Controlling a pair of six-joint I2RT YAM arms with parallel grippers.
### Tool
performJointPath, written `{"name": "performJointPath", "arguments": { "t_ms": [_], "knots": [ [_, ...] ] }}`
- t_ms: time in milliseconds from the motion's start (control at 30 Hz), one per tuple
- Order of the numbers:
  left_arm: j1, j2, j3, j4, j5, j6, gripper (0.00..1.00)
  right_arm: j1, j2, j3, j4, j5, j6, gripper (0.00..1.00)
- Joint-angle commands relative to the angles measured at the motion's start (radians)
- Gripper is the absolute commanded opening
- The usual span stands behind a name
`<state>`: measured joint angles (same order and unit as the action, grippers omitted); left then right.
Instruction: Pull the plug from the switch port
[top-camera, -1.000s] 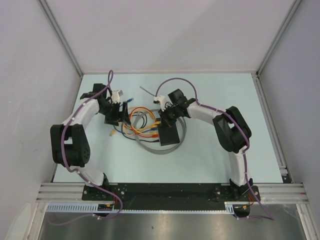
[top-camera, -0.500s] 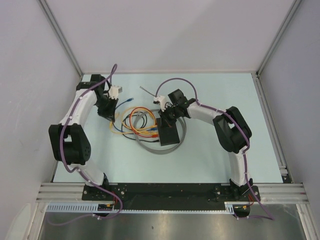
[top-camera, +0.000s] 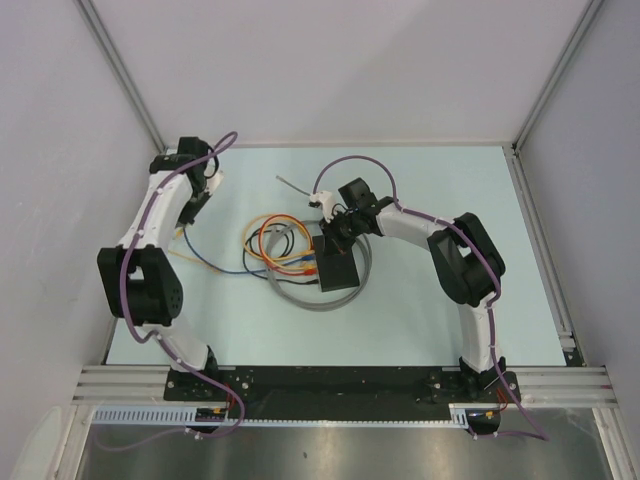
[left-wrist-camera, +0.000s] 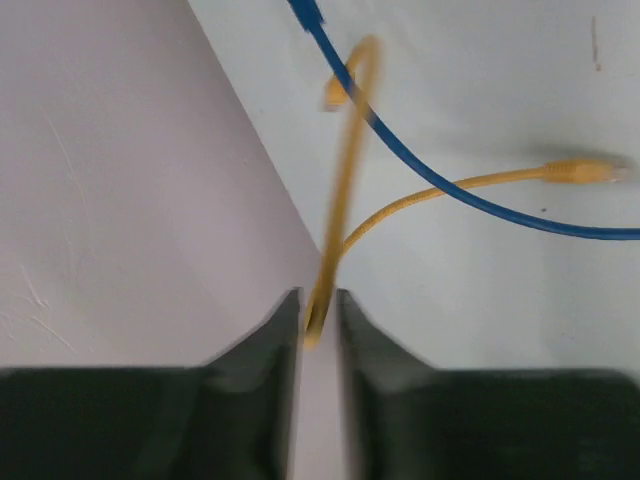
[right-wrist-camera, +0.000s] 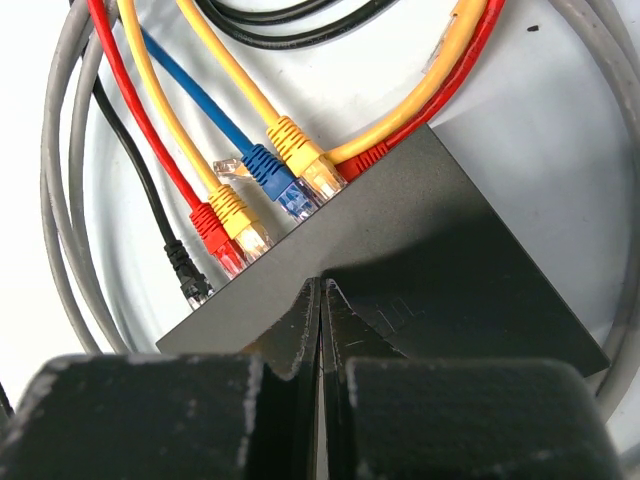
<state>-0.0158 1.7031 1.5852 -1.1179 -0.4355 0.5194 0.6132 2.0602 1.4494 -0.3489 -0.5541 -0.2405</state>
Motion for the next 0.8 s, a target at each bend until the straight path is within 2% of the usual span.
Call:
{"name": "performJointPath", "arguments": {
  "t_ms": [0,67,167,267,300,333,433,467,500,533,567,633,667,767],
  "knots": [
    [0.002,0.053,-0.016,0.056,-0.042,0.004,0.41,-0.001,0.038,-0.049,-0.091,0.115,-0.031,0.00],
    [-0.003,0.073,0.001,0.050,-0.042,-0.034,0.63,-0.003,0.035,-0.050,-0.091,0.121,-0.034,0.00],
    [0.000,0.072,0.068,0.053,0.024,-0.062,0.74,-0.006,0.031,-0.050,-0.094,0.126,-0.037,0.00],
    [-0.006,0.081,0.182,0.015,0.182,-0.084,0.77,-0.006,0.031,-0.052,-0.096,0.129,-0.040,0.00],
    [-0.010,0.095,0.246,-0.012,0.216,-0.091,0.77,-0.006,0.031,-0.050,-0.094,0.129,-0.040,0.00],
    [-0.016,0.101,0.283,-0.035,0.336,-0.096,0.77,-0.006,0.031,-0.052,-0.093,0.129,-0.040,0.00],
    [-0.021,0.127,0.392,-0.059,0.553,-0.151,0.77,-0.006,0.032,-0.050,-0.094,0.129,-0.037,0.00],
    [-0.021,0.130,0.403,-0.056,0.731,-0.180,0.76,-0.006,0.034,-0.052,-0.093,0.128,-0.036,0.00],
    [-0.021,0.132,0.398,-0.046,0.820,-0.196,0.74,-0.007,0.032,-0.052,-0.093,0.128,-0.031,0.00],
    [-0.024,0.135,0.383,-0.019,0.902,-0.212,0.72,-0.007,0.032,-0.052,-0.093,0.128,-0.026,0.00],
    [-0.029,0.132,0.362,0.006,1.054,-0.241,0.69,-0.009,0.031,-0.052,-0.094,0.126,-0.025,0.00],
    [-0.053,0.130,0.273,0.053,1.145,-0.271,0.63,-0.010,0.028,-0.053,-0.101,0.126,-0.026,0.00],
    [-0.061,0.135,0.245,0.091,1.229,-0.268,0.61,-0.010,0.025,-0.053,-0.101,0.126,-0.026,0.00],
    [-0.098,0.150,0.086,0.194,1.351,-0.268,0.58,-0.016,0.014,-0.058,-0.113,0.129,-0.031,0.00]
  ]
}}
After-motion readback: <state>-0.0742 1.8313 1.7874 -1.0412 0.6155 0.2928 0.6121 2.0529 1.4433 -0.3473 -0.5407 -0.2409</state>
